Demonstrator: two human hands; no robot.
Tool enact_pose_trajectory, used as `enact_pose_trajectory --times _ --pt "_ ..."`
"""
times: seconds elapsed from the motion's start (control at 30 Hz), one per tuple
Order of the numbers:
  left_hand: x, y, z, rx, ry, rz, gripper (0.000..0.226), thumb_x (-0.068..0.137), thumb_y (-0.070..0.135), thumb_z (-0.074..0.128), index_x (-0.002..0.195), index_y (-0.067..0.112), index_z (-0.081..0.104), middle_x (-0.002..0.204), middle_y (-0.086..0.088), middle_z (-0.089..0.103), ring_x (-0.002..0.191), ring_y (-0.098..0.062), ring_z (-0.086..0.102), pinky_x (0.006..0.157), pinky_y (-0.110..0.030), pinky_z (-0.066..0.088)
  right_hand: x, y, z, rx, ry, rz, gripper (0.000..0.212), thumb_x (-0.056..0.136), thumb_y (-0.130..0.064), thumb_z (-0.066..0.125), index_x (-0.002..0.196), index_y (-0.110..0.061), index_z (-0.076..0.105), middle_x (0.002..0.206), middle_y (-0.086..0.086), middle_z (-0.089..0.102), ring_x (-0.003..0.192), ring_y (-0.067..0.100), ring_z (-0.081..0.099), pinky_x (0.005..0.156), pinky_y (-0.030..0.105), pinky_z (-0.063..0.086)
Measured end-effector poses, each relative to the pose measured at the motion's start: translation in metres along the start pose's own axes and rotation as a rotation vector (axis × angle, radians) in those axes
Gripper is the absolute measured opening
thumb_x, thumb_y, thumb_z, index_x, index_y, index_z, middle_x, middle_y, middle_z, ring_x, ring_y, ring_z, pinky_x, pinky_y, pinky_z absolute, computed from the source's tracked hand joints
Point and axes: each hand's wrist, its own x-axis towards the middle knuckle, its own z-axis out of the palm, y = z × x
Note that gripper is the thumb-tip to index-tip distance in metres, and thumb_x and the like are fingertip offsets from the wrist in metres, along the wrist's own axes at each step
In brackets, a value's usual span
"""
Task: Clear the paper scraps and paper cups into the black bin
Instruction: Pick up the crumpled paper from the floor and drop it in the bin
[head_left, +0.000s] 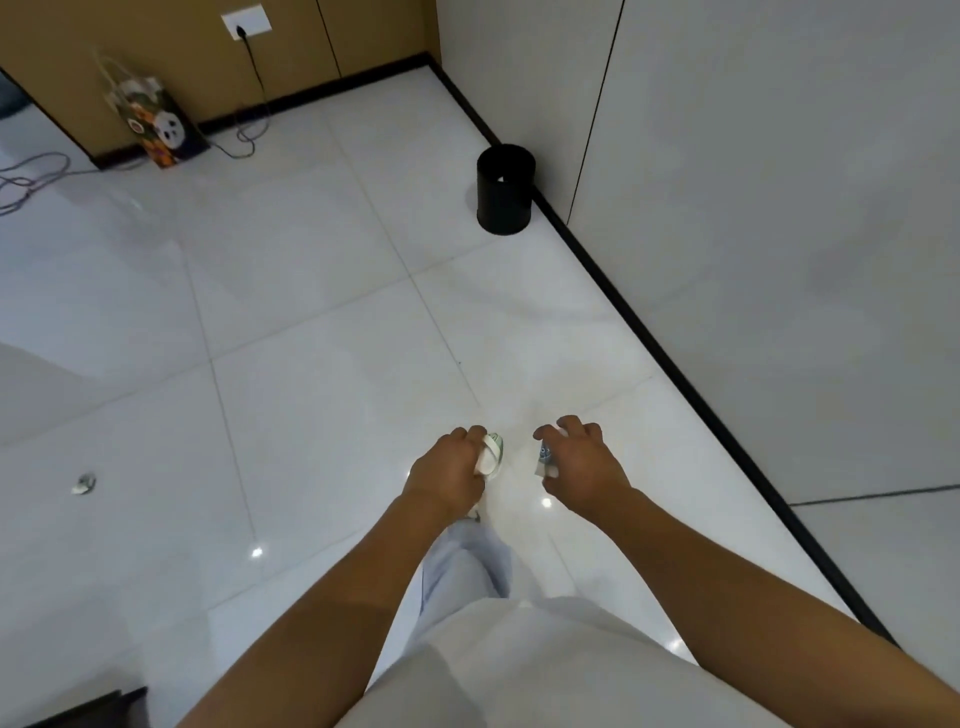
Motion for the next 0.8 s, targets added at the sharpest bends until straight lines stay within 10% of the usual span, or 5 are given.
enact_pose_trajectory --times 0.8 --pt "0.463 -0.083 -0.283 0.294 0.004 0.148 0.053 0.086 0.011 0.054 0.135 0.015 0.036 0.124 -0.005 0.050 0.114 -0.022 0.048 0.076 -0.030 0.044 0.493 -0.048 -0.214 0.066 0.035 0.020 0.057 0.086 -0.020 0.063 0.139 -0.025 0.042 0.140 0.004 0.037 0.124 0.026 0.036 0.096 0.030 0.044"
